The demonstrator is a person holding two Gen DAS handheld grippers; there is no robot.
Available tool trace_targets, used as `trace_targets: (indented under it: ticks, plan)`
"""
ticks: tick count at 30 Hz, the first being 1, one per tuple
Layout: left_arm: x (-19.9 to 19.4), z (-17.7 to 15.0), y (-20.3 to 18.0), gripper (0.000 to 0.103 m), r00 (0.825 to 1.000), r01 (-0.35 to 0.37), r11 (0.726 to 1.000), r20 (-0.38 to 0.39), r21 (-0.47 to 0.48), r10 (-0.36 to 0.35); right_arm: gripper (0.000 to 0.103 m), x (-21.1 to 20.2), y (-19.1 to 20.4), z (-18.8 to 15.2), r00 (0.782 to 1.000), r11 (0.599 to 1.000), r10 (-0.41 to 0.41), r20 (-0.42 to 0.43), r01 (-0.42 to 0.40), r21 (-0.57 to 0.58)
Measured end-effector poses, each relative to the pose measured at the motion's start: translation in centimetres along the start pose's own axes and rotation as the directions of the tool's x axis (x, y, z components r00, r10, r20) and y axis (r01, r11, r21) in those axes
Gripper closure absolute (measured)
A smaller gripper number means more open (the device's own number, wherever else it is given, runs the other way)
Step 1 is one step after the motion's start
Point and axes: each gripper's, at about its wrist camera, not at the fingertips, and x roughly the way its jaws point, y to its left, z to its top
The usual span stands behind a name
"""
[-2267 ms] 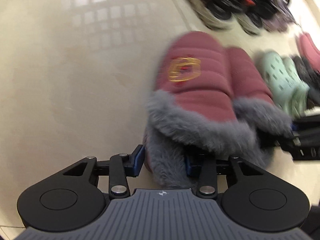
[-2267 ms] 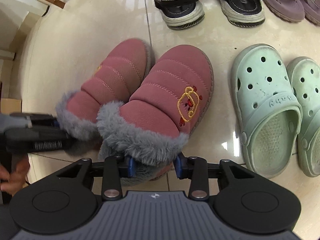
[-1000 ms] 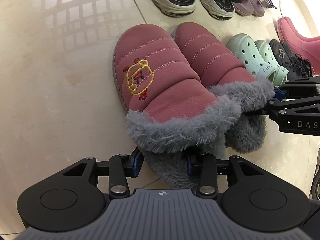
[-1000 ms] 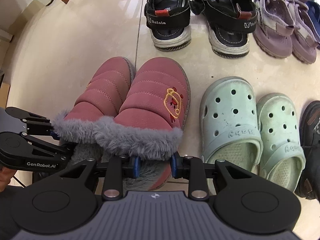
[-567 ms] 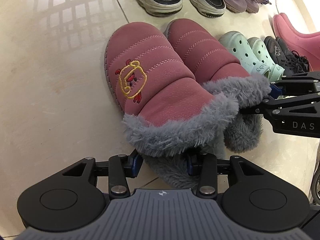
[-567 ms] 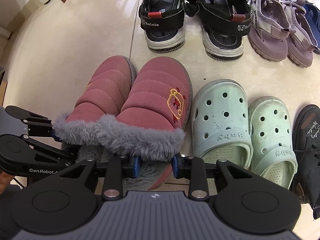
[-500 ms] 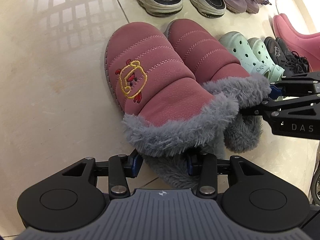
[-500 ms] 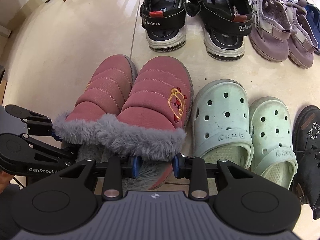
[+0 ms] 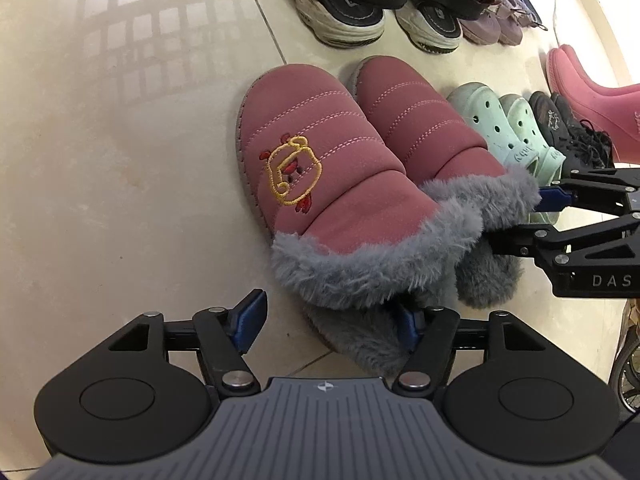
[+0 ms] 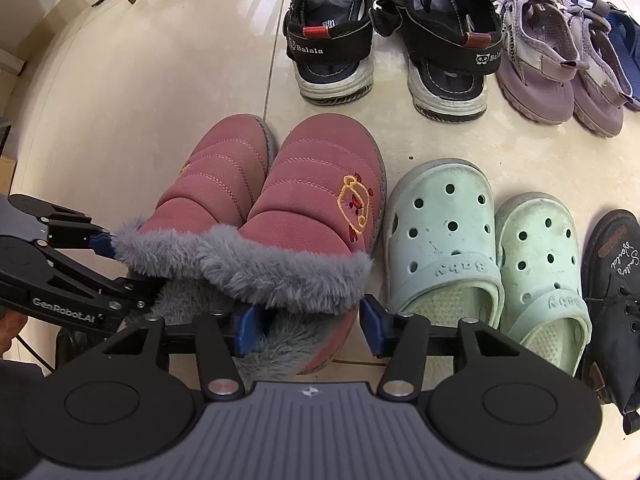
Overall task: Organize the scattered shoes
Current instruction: 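Lower the pink slippers onto the floor beside the mint green clogs, then open both grippers and lift them away from the pink slippers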
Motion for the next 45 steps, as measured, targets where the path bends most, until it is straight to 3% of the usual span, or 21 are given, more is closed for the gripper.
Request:
trace_targets:
  ticks: [12,28,32,45]
  plan:
    - [-4.0,-0.2,-0.1,0.031,0.999,0.015,0.999,0.041,0.049,-0.017,0.038,-1.9,0.7,-0.8,0.999,1.000,0.007,0.037,-0.007,-0.001]
    - [-6.6,0.5,-1.1,0.031,0.992,-0.014,0.998,0.122,0.065,0.006,0.030,-5.1,1.3,-0.1,0.989,0.999,-0.052,0.137,0.053,-0.006]
    - [-7.3,1.1,-1.3,0.031,0.988,-0.035,0.998,0.149,0.061,0.025,0.020,-5.9,1.4,0.2,0.985,0.998,-0.066,0.161,0.068,-0.009]
    - [-8.9,4.1,-2.3,0.031,0.969,-0.089,0.996,0.235,0.021,0.081,0.018,-8.3,0.9,2.6,0.963,0.993,-0.108,0.246,0.116,-0.021]
